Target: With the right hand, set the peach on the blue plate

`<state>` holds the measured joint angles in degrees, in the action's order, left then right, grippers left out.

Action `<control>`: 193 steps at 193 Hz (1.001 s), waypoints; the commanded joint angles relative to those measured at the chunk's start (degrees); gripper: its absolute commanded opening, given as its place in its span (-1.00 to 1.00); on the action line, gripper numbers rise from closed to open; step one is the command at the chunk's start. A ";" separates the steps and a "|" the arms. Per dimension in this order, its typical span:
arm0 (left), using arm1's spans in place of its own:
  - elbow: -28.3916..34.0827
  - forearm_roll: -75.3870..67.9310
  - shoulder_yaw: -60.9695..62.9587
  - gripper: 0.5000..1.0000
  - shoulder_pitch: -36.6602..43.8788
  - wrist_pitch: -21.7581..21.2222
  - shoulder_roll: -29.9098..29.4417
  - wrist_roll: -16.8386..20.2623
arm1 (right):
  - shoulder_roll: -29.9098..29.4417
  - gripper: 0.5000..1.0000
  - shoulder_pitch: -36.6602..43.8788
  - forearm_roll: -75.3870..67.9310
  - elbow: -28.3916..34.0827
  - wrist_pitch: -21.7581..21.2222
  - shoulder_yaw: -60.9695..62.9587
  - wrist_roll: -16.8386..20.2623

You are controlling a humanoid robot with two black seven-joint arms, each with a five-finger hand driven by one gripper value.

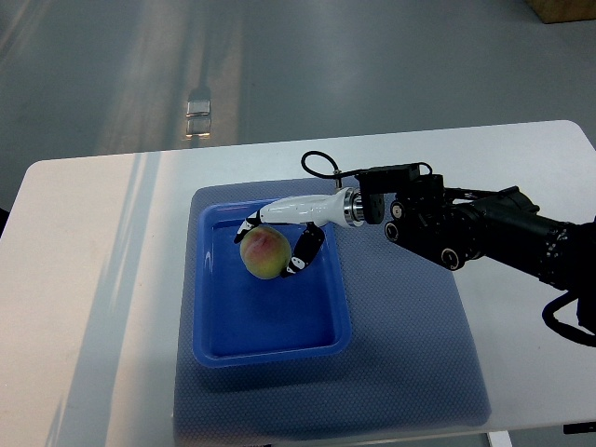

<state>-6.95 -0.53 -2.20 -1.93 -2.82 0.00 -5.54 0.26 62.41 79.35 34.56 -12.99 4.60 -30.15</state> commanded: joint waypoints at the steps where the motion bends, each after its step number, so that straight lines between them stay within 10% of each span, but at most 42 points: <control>1: 0.00 0.00 0.00 1.00 0.00 0.01 0.00 0.00 | 0.09 0.72 -0.01 -0.07 -0.02 0.07 0.14 0.01; 79: -0.08 -0.09 0.09 1.00 0.00 0.01 0.00 0.00 | 7.56 0.71 -0.36 -6.40 0.25 0.34 9.46 0.01; 193: -0.44 -0.09 0.35 1.00 -0.18 0.01 0.00 0.00 | 13.45 0.61 -5.72 -52.98 -0.54 7.02 14.99 8.18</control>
<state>-7.32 -0.63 -1.85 -2.06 -2.80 0.00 -5.54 13.27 57.30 31.26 34.06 -6.14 19.60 -22.82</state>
